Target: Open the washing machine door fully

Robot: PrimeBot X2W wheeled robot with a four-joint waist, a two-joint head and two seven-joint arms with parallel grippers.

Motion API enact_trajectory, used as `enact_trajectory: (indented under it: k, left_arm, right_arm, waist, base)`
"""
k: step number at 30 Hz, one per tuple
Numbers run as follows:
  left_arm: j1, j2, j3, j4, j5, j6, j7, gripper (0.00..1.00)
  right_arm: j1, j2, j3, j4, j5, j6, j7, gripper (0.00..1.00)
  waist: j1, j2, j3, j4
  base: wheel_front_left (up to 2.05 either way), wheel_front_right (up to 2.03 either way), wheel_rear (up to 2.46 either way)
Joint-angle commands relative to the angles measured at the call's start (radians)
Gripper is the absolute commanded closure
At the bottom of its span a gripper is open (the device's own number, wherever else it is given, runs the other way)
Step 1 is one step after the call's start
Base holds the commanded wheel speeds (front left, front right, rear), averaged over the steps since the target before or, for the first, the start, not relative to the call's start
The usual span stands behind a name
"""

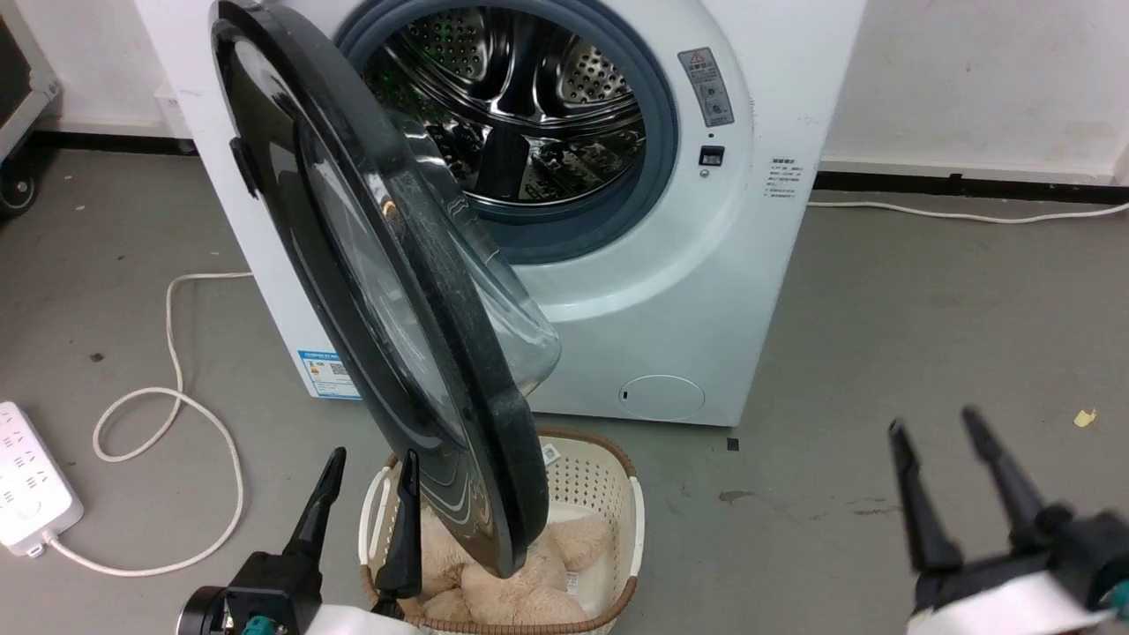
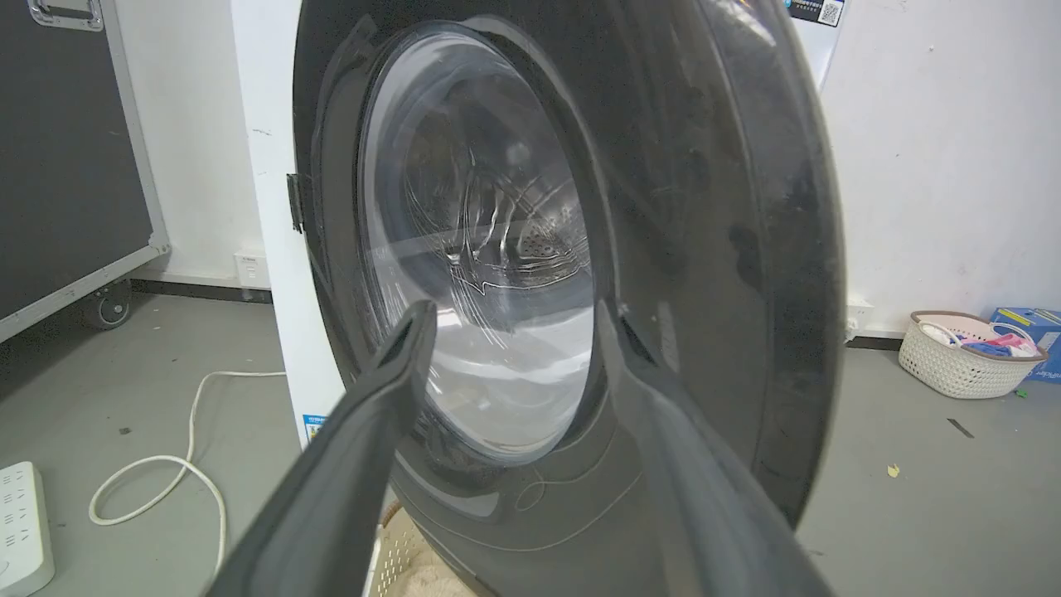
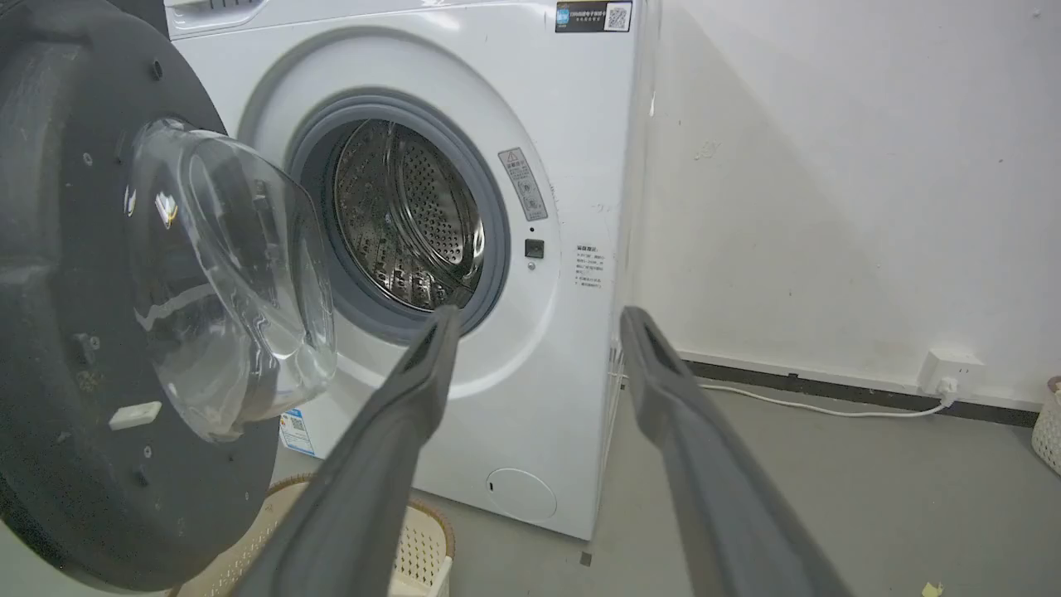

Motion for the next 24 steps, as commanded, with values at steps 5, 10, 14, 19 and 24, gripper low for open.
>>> enact_trajectory:
  k: [5, 10, 14, 19, 24]
  left_arm:
    - [0.023, 0.006, 0.000, 0.012, -0.001, 0.010, 0.000, 0.00]
    - [0.030, 0.006, 0.001, 0.025, 0.003, 0.025, -0.001, 0.00]
    - [0.026, 0.002, -0.001, 0.021, 0.001, 0.028, -0.003, 1.00]
    - [0.020, 0.007, 0.000, 0.018, -0.002, 0.023, -0.004, 1.00]
    - [-0.015, -0.007, 0.053, -0.082, -0.030, 0.038, -0.005, 1.00]
  right_arm:
    - [0.079, 0.066, -0.010, 0.007, -0.054, -0.001, -0.025, 0.00]
    - [0.101, 0.088, -0.007, 0.006, -0.065, -0.001, -0.037, 0.00]
    - [0.102, 0.094, -0.012, 0.003, -0.068, -0.001, -0.037, 0.00]
    - [0.092, 0.097, -0.022, 0.003, -0.071, -0.001, -0.031, 0.00]
    - [0.084, 0.098, -0.030, 0.002, -0.068, -0.001, -0.029, 0.00]
  waist:
    - [0.0001, 0.0000, -0.001, -0.007]
    - [0.0001, 0.0000, 0.000, -0.013]
    - [0.0001, 0.0000, -0.001, -0.009]
    - [0.0001, 0.0000, -0.001, -0.008]
    - [0.0001, 0.0000, 0.000, -0.008]
  base:
    - [0.00, 0.00, 0.00]
    - [0.00, 0.00, 0.00]
    - [0.00, 0.00, 0.00]
    - [0.00, 0.00, 0.00]
    - [0.00, 0.00, 0.00]
